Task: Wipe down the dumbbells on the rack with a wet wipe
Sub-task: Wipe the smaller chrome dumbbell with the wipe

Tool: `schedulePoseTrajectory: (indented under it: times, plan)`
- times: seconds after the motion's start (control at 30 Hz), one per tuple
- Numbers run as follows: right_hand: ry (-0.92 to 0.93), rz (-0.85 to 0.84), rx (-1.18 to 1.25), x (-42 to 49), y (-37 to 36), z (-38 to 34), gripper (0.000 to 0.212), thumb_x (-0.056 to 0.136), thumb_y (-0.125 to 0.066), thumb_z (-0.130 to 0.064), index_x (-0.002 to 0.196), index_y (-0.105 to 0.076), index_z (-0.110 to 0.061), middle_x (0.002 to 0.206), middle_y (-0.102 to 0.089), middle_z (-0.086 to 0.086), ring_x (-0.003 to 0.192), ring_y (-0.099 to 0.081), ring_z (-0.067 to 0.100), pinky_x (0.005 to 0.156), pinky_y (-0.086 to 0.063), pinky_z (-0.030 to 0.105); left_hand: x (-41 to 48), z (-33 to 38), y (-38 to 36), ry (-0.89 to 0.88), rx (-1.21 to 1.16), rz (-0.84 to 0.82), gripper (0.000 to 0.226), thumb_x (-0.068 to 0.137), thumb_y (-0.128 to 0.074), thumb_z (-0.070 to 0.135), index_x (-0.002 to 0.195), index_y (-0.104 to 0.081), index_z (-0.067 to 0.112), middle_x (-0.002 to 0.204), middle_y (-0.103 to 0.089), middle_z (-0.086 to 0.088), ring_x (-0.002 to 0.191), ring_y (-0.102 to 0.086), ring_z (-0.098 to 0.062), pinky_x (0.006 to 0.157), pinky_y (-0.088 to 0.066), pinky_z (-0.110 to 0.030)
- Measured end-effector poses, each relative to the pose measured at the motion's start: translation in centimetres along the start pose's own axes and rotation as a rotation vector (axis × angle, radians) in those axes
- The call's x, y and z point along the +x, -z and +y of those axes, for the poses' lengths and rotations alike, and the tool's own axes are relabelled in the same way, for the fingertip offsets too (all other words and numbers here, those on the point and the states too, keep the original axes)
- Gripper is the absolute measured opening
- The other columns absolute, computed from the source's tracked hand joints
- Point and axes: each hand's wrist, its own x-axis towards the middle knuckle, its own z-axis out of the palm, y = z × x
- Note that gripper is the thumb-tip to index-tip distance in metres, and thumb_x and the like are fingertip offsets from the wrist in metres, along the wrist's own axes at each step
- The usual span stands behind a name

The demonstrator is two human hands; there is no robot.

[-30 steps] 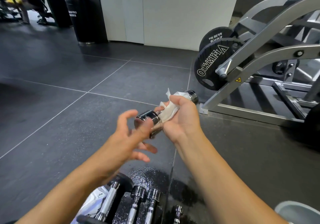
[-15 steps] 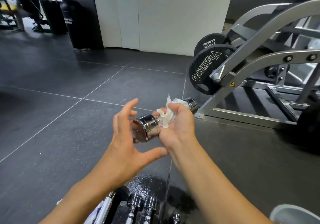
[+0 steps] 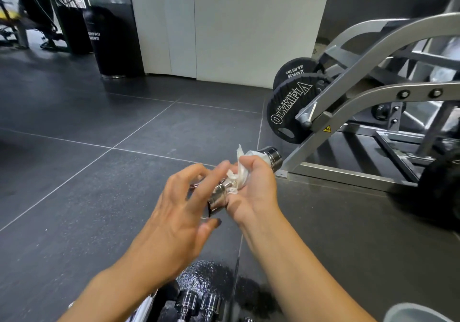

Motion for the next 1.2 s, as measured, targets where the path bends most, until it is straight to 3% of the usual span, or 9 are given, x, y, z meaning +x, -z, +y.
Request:
schedulePoseTrajectory:
  times: [0.13, 0.27, 0.4, 0.53, 0.7, 0.83, 0.93, 1.07, 1.2]
  plan:
    - [0.027, 0.026, 0.040, 0.1, 0.0, 0.0, 0.019, 0.092, -0.051, -0.015, 0.074, -0.045, -0.013, 0.059, -0.043, 0.004, 0.050, -0.045, 0.020, 0.064, -0.040, 0.031, 0.6, 1.9, 1.2, 0.665, -0.808, -0.097, 0.129, 0.043, -0.093, 0.074, 0.151, -0.026, 0.054, 0.133, -0.056, 0.008, 0.101, -0.074, -0.017, 0.079, -0.061, -0.033]
    - [0.016, -0.001, -0.006, -0.6, -0.1, 0.4, 0.019, 0.087, -0.050, -0.013, 0.070, -0.043, -0.018, 0.052, -0.040, -0.001, 0.040, -0.037, 0.016, 0.053, -0.032, 0.025, 1.4, 2.9, 0.7, 1.006, -1.265, -0.061, 0.075, 0.082, -0.068, 0.072, 0.116, -0.056, 0.006, 0.082, -0.065, -0.021, 0.054, -0.062, -0.033, 0.044, -0.052, -0.034]
    - [0.029, -0.029, 0.004, -0.6, -0.5, 0.3, 0.018, 0.085, -0.049, -0.010, 0.071, -0.044, -0.020, 0.054, -0.037, 0.000, 0.047, -0.032, 0.016, 0.053, -0.029, 0.025, 0.8, 2.6, 0.1, 0.708, -1.015, 0.027, 0.028, 0.097, -0.070, 0.029, 0.118, -0.054, 0.021, 0.086, -0.064, -0.013, 0.061, -0.061, -0.015, 0.053, -0.052, -0.028]
    - [0.032, -0.003, 0.040, -0.8, -0.6, -0.3, 0.013, 0.088, -0.049, -0.009, 0.077, -0.045, -0.015, 0.057, -0.038, 0.002, 0.050, -0.038, 0.018, 0.057, -0.033, 0.029, 0.2, -1.1, 0.3, 0.000, -0.067, 0.020, 0.100, 0.072, -0.087, 0.000, 0.144, -0.033, 0.042, 0.138, -0.047, 0.003, 0.124, -0.056, -0.019, 0.101, -0.051, -0.037]
    - [0.086, 0.016, 0.076, -0.6, -0.1, -0.1, 0.019, 0.084, -0.047, 0.000, 0.080, -0.045, -0.019, 0.061, -0.037, 0.001, 0.050, -0.033, 0.016, 0.055, -0.034, 0.027, 1.0, 1.5, 2.3, 0.835, -1.065, -0.117, 0.110, 0.049, -0.093, 0.071, 0.141, -0.041, 0.043, 0.138, -0.061, -0.005, 0.095, -0.078, -0.028, 0.075, -0.064, -0.042]
    - [0.063, -0.016, 0.039, -1.1, 0.0, -0.1, 0.020, 0.084, -0.045, -0.001, 0.076, -0.041, -0.020, 0.054, -0.033, -0.001, 0.040, -0.031, 0.014, 0.052, -0.032, 0.026, 1.3, 2.3, 1.2, 1.125, -1.412, -0.096, 0.065, 0.098, -0.056, 0.052, 0.132, -0.053, -0.003, 0.094, -0.065, -0.027, 0.061, -0.066, -0.036, 0.047, -0.055, -0.036]
    - [0.059, -0.013, 0.012, -1.1, -0.1, -0.3, 0.014, 0.086, -0.047, -0.003, 0.083, -0.046, -0.017, 0.057, -0.037, 0.001, 0.043, -0.037, 0.016, 0.055, -0.035, 0.028, 1.0, 2.6, 0.2, 0.877, -1.153, 0.111, 0.040, 0.098, -0.066, 0.032, 0.133, -0.048, 0.027, 0.097, -0.067, -0.016, 0.067, -0.068, -0.026, 0.058, -0.056, -0.035]
    - [0.010, 0.011, 0.041, -0.8, -0.2, -0.5, 0.007, 0.094, -0.047, -0.008, 0.099, -0.052, -0.007, 0.080, -0.047, 0.009, 0.059, -0.044, 0.020, 0.058, -0.043, 0.029, -0.3, 1.6, -0.1, 0.037, -0.186, 0.118, 0.078, 0.084, -0.083, 0.008, 0.145, -0.042, 0.036, 0.138, -0.052, 0.005, 0.126, -0.055, -0.019, 0.109, -0.040, -0.022]
    - [-0.079, 0.055, 0.021, -0.6, 0.5, 0.7, 0.005, 0.093, -0.046, -0.005, 0.096, -0.051, -0.005, 0.078, -0.048, 0.010, 0.056, -0.043, 0.021, 0.065, -0.041, 0.031, 0.2, 2.5, 0.7, 0.269, -0.506, 0.195, 0.065, 0.081, -0.079, 0.046, 0.137, -0.045, 0.039, 0.137, -0.049, 0.001, 0.128, -0.055, -0.019, 0.101, -0.046, -0.024]
